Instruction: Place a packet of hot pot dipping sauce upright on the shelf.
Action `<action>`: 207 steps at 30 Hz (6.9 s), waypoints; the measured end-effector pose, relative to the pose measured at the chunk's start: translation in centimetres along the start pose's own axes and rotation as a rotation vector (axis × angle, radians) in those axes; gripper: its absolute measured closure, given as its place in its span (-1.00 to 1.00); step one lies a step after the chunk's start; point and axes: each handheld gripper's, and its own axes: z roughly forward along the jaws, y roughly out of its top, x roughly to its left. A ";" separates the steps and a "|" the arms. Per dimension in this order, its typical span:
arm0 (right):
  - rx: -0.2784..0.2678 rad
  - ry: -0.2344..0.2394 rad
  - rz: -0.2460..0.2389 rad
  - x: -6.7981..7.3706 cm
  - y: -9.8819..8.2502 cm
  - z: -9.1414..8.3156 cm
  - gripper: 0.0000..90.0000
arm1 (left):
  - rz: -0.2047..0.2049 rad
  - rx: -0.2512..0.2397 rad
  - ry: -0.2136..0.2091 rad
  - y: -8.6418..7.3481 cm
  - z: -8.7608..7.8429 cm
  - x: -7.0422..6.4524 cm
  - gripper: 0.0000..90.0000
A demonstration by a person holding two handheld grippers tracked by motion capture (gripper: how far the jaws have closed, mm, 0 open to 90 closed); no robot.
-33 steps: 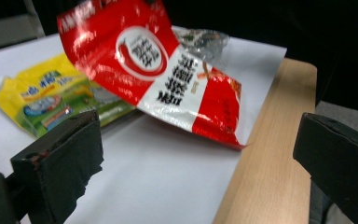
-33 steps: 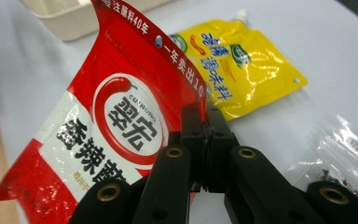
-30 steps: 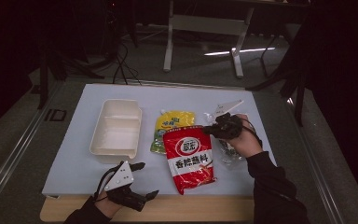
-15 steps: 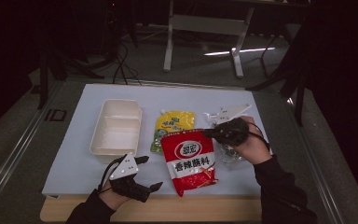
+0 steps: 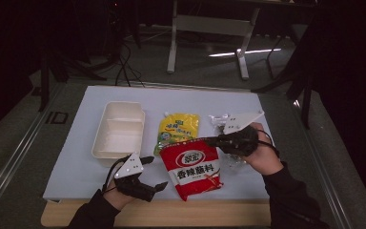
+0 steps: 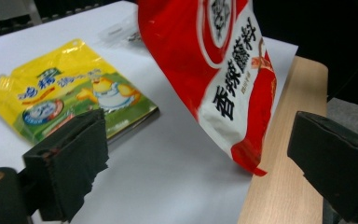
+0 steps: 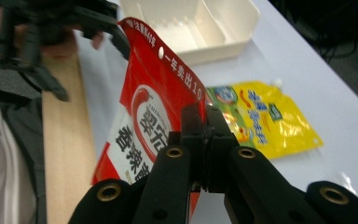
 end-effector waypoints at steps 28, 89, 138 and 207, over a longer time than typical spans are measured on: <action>-0.074 0.023 -0.164 3.8 5.2 -2.7 0.99 | 0.044 -0.094 -0.072 3.9 -0.6 1.7 -0.41; 0.058 0.163 -0.033 2.4 -1.3 2.9 1.00 | 0.077 -0.038 -0.170 6.3 0.0 0.4 0.97; -0.084 0.036 0.097 -4.9 2.5 3.5 1.00 | 0.059 0.017 -0.050 -2.0 2.3 -1.4 -0.95; -0.220 0.073 0.144 -10.2 12.8 23.9 1.00 | 0.006 0.030 -0.050 -4.5 -0.3 -0.8 -0.95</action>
